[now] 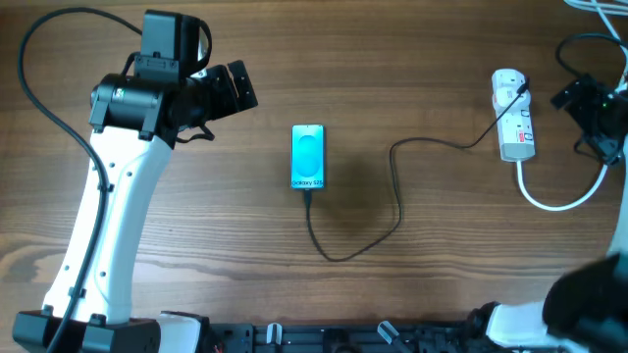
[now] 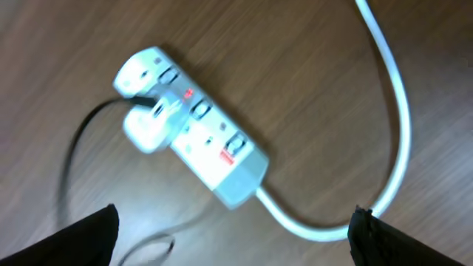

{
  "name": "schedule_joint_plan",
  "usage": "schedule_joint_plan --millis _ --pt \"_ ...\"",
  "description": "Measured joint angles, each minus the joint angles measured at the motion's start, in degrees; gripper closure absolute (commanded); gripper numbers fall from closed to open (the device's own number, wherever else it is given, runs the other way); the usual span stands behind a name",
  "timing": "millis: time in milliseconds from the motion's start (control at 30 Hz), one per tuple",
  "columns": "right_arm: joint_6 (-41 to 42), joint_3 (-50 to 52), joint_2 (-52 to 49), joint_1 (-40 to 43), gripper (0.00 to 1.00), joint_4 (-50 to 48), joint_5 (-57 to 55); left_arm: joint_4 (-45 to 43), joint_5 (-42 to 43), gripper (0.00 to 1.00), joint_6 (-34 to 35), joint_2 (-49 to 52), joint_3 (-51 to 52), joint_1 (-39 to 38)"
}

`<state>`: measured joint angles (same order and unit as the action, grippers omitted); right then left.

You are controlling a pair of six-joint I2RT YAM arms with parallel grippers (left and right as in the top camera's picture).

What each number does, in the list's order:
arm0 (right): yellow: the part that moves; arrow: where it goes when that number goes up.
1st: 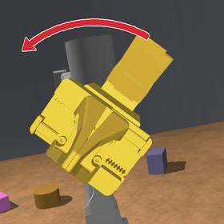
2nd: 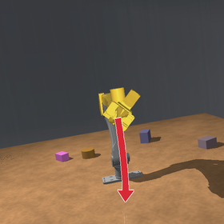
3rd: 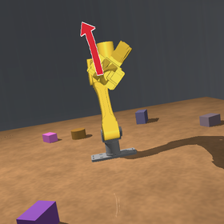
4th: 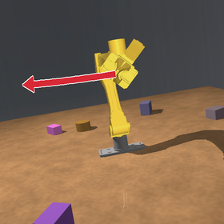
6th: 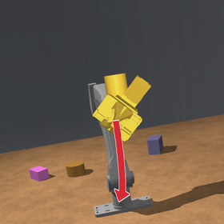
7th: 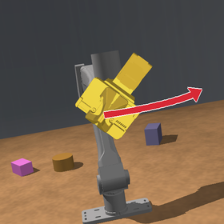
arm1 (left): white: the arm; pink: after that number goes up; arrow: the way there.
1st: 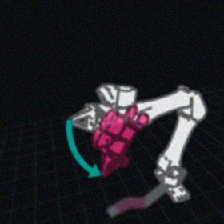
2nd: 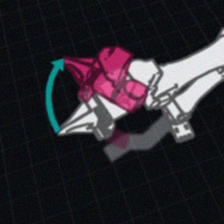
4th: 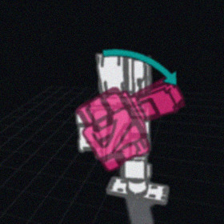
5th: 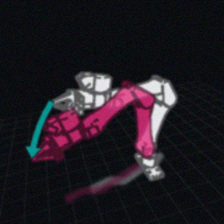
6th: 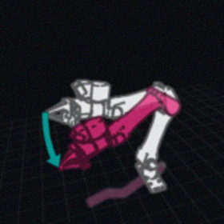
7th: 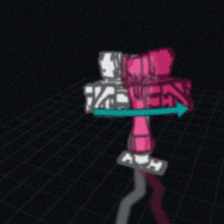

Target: Plug charger to phone and switch on socket

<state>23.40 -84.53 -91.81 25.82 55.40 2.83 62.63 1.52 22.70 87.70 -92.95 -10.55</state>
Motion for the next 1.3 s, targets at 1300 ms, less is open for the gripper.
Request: schedule_joint_plan --millis 1300 --pt "-8.4 4.6 42.7 -32.1 0.0 19.1 9.2 0.0 0.0 0.0 0.0 0.0 0.0 0.0"
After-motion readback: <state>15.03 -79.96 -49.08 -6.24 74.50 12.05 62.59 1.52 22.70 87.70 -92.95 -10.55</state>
